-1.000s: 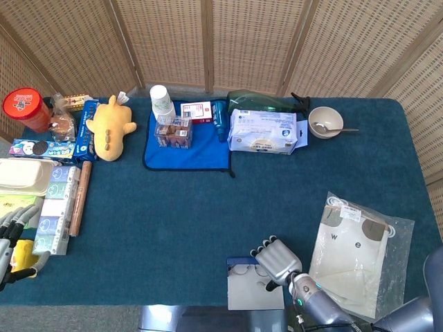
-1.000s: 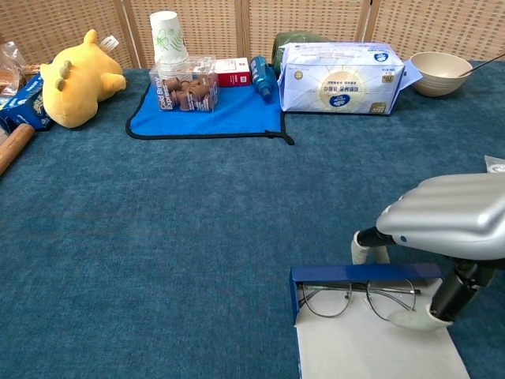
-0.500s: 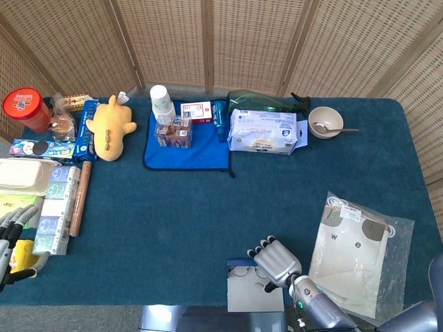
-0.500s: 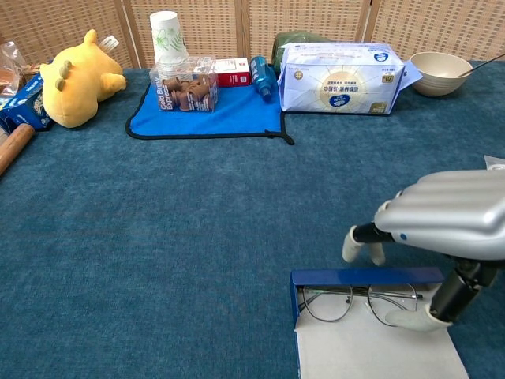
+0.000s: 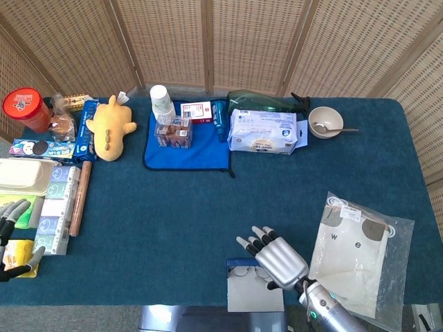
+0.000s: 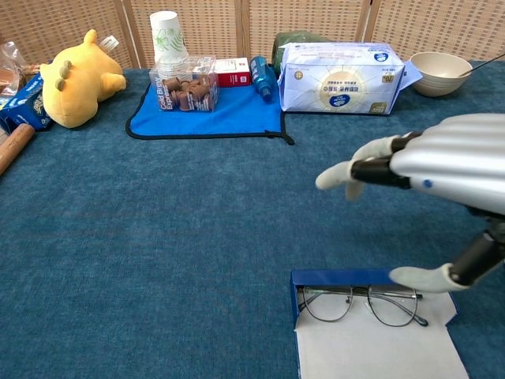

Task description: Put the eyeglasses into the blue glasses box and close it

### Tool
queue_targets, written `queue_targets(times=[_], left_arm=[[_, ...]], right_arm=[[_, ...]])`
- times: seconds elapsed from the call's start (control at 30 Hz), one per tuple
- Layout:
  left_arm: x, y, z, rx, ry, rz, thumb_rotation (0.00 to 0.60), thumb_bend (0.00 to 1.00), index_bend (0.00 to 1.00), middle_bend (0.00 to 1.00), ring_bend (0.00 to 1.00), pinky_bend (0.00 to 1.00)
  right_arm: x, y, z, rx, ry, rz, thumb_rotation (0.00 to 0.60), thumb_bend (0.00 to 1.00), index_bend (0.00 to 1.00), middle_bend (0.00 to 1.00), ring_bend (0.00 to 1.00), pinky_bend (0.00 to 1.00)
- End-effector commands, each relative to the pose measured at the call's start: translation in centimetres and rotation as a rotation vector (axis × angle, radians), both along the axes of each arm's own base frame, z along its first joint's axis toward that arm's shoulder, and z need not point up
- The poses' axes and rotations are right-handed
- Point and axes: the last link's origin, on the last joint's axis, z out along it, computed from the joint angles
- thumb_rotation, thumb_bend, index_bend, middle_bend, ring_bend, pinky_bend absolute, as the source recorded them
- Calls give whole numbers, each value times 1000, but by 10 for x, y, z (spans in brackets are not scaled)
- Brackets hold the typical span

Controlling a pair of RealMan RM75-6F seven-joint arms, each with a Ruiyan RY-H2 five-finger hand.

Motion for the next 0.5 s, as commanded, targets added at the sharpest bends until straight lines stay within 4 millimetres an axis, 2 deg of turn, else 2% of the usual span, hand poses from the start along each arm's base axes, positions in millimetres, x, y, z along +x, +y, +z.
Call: queue_targets(times=[0.03, 0.17, 0.37, 0.5], left_arm=[[5, 4, 6, 23, -8, -28, 600, 292, 0, 78, 0, 0], [8, 8, 11, 38, -23, -47, 600, 292, 0, 78, 0, 0], [10, 9, 18, 54, -54, -62, 600, 291, 0, 78, 0, 0], [10, 6, 22, 79, -85, -64, 600, 289, 0, 78, 0, 0]], right_arm=[[-34, 20, 12, -105, -50, -1, 381, 284, 76, 197, 81, 182], [-46, 31, 12, -153, -102, 20, 457, 240, 55, 170, 66, 174], [-61, 44, 7, -187, -134, 63, 586, 119, 0, 102, 15, 144], [-71, 54, 3, -204, -144, 83, 600, 53, 0, 65, 0, 133]])
